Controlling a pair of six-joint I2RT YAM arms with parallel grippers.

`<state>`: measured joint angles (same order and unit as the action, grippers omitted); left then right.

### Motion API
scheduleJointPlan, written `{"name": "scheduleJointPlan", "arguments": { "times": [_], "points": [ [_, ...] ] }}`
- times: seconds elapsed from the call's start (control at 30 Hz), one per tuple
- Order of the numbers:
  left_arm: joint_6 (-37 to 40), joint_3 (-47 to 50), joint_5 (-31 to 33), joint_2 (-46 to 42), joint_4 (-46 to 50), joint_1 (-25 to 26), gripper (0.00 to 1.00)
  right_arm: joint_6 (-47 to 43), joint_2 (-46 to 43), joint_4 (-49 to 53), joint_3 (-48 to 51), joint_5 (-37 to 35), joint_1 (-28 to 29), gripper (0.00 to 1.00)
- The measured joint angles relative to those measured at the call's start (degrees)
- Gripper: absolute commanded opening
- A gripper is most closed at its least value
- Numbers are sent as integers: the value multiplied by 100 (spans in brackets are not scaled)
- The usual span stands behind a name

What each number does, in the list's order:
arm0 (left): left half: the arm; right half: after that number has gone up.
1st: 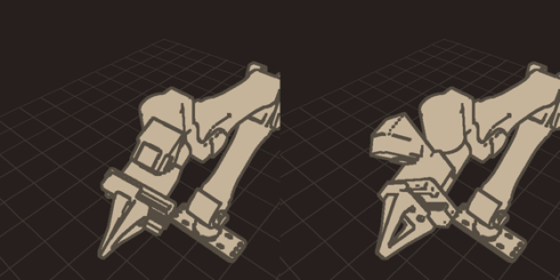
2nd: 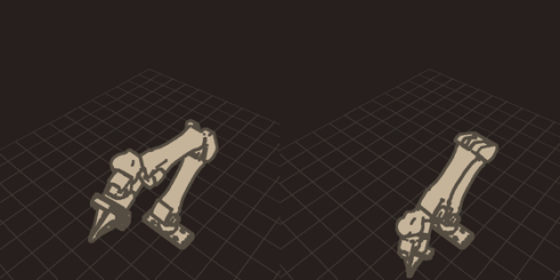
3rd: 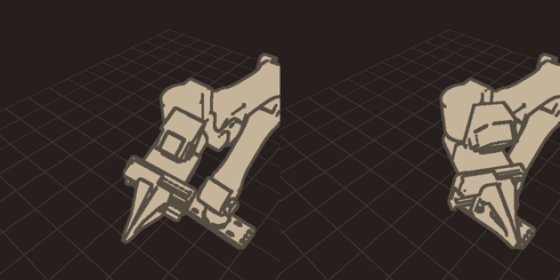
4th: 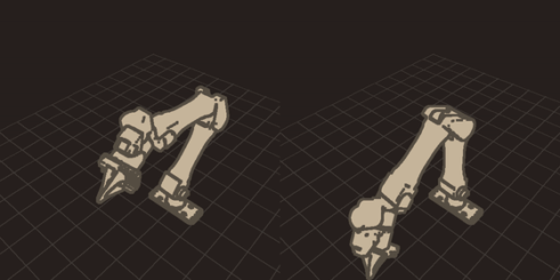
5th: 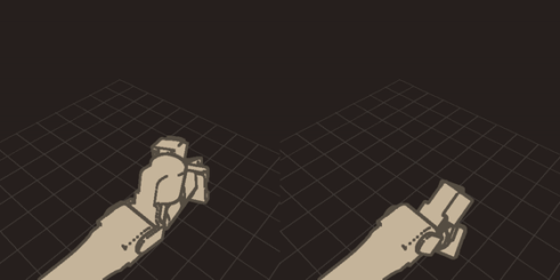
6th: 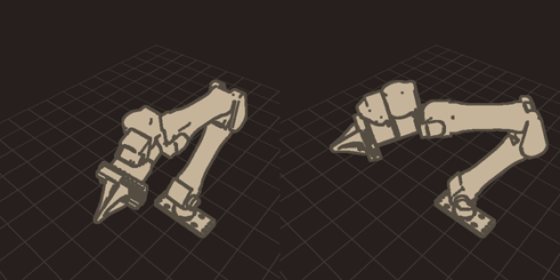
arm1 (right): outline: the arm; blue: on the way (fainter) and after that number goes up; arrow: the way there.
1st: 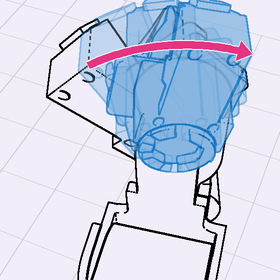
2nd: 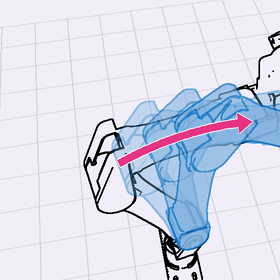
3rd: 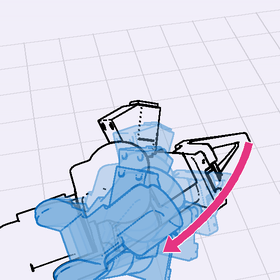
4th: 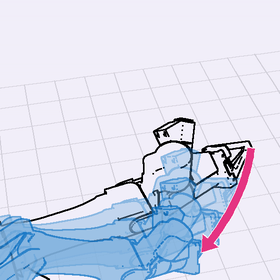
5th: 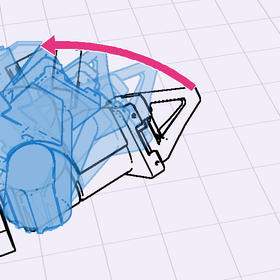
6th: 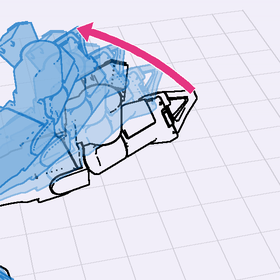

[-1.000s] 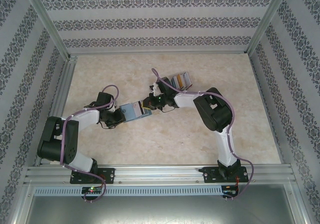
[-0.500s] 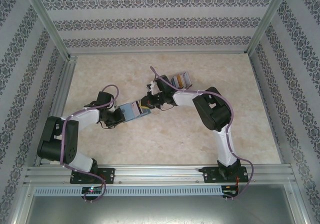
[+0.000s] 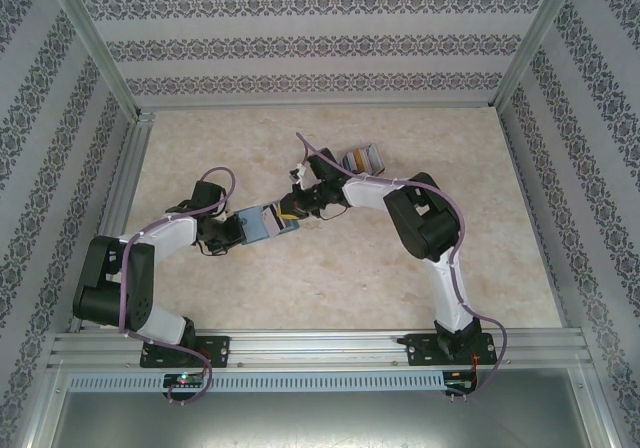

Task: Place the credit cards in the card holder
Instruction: Insert the credit card into the card slot.

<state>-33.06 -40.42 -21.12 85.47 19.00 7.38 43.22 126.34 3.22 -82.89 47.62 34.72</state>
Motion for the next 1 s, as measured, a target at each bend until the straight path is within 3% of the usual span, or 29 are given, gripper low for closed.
{"name": "scheduleJointPlan", "arguments": {
  "times": [1.0],
  "points": [
    [2,0,-109,111,-15,-2,12,466,400,-743,-284,-463,44,5]
  ]
}}
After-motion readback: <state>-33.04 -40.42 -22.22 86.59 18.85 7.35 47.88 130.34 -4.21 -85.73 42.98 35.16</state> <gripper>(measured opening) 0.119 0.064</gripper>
